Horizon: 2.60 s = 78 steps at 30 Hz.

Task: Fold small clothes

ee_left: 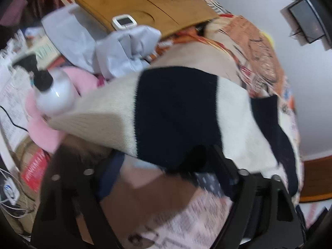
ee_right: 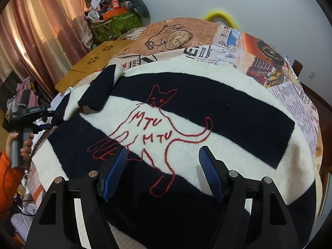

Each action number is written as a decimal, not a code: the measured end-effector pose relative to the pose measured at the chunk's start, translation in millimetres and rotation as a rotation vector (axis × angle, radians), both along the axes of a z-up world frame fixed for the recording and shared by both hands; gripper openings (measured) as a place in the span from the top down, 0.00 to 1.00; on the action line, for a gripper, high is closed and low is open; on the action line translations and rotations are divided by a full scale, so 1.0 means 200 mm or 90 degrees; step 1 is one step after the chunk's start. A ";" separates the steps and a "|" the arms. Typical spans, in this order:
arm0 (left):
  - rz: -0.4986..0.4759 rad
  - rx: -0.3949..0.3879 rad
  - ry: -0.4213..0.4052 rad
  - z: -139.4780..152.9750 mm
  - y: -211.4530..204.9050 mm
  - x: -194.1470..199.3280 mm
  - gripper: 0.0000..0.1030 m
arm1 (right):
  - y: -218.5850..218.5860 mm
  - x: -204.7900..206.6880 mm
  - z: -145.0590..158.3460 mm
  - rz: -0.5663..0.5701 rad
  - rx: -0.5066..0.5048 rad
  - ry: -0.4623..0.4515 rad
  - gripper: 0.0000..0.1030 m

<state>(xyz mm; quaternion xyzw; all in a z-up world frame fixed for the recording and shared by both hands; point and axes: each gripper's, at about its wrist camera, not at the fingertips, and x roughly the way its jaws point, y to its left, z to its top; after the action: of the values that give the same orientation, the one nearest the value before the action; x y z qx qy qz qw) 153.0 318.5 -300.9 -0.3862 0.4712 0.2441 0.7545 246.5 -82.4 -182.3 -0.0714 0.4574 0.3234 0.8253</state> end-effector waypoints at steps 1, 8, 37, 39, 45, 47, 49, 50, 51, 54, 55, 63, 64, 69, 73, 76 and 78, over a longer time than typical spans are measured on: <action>0.005 0.034 0.021 0.01 0.01 0.01 0.71 | 0.00 0.00 0.00 -0.001 0.003 0.001 0.34; -0.013 0.192 0.017 0.23 -0.01 0.11 0.93 | -0.06 0.00 0.04 -0.011 0.023 -0.010 0.34; -0.648 0.296 -0.194 0.72 -1.75 0.96 0.93 | -0.47 0.19 0.08 -0.135 0.086 -0.020 0.34; -0.672 0.266 -0.171 0.62 -1.81 0.97 0.93 | -0.49 0.20 0.07 -0.142 0.086 -0.015 0.34; -0.715 0.248 -0.157 0.58 -1.84 0.86 0.76 | -0.51 0.20 0.07 -0.149 0.093 -0.011 0.34; -0.714 0.255 -0.178 0.64 -1.82 0.81 0.64 | -0.50 0.20 0.08 -0.149 0.099 -0.013 0.34; -0.707 0.265 -0.197 0.69 -1.78 0.78 0.51 | -0.48 0.21 0.10 -0.147 0.103 -0.017 0.34; -0.699 0.272 -0.206 0.72 -1.76 0.76 0.49 | -0.47 0.21 0.10 -0.145 0.104 -0.018 0.34; -0.685 0.280 -0.215 0.76 -1.71 0.73 0.46 | -0.46 0.21 0.11 -0.142 0.104 -0.019 0.34; -0.644 0.294 -0.216 0.80 -1.56 0.70 0.39 | -0.41 0.22 0.12 -0.129 0.102 -0.021 0.34; -0.628 0.300 -0.212 0.81 -1.51 0.70 0.38 | -0.38 0.22 0.12 -0.123 0.099 -0.021 0.34; -0.478 0.324 -0.099 0.64 -0.95 0.65 0.37 | -0.09 0.19 0.06 -0.051 0.007 -0.051 0.25; -0.464 0.319 -0.084 0.59 -0.88 0.65 0.37 | -0.04 0.20 0.04 -0.040 -0.013 -0.057 0.25; -0.414 0.279 -0.005 0.35 -0.66 0.69 0.37 | 0.13 0.25 -0.05 -0.021 -0.135 -0.101 0.25; -0.391 0.210 0.036 0.16 -0.56 0.73 0.37 | 0.21 0.30 -0.10 -0.024 -0.205 -0.143 0.27; -0.403 0.213 0.046 0.10 -0.59 0.74 0.37 | 0.21 0.32 -0.07 -0.049 -0.214 -0.180 0.27; -0.409 0.228 0.044 0.08 -0.62 0.73 0.36 | 0.16 0.34 -0.02 -0.074 -0.191 -0.193 0.27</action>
<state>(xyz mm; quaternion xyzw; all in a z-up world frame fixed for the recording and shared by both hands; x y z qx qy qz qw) 298.6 195.1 -283.9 -0.0715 0.5433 0.0860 0.8320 315.2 -50.1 -185.4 -0.2145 0.3742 0.1891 0.8821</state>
